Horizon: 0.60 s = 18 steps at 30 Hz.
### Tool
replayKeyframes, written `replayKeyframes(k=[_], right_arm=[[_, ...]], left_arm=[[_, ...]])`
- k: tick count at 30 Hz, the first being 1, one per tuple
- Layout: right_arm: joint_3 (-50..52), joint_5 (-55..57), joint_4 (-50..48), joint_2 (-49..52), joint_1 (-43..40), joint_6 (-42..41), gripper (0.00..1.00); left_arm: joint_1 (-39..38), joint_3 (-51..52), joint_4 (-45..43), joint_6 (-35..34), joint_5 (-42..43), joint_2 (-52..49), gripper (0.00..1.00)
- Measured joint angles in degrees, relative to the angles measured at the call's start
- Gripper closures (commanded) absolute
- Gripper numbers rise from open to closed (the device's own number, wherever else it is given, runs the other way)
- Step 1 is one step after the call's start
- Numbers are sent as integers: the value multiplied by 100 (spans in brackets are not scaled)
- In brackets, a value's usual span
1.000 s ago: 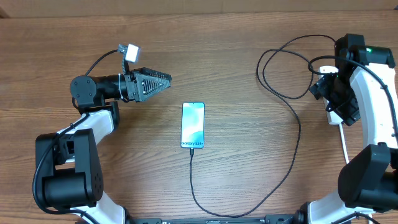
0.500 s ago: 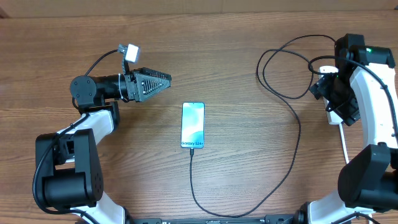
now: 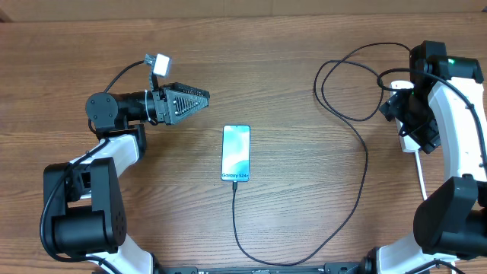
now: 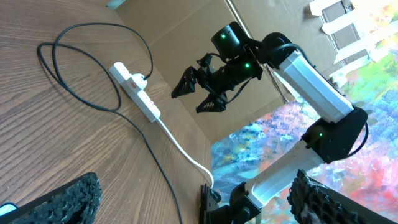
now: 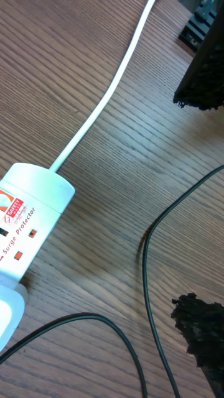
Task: Plug charger to phone and switch on socket
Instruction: 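Position the right gripper above the white power strip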
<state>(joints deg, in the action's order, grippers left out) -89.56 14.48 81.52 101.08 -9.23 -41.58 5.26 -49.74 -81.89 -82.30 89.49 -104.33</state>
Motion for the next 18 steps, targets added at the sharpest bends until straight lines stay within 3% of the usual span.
replayKeyframes(k=[18], right_arm=[[0,11,-118,0,-7,0,0]], left_arm=[[0,0,0,0,0,0,0]])
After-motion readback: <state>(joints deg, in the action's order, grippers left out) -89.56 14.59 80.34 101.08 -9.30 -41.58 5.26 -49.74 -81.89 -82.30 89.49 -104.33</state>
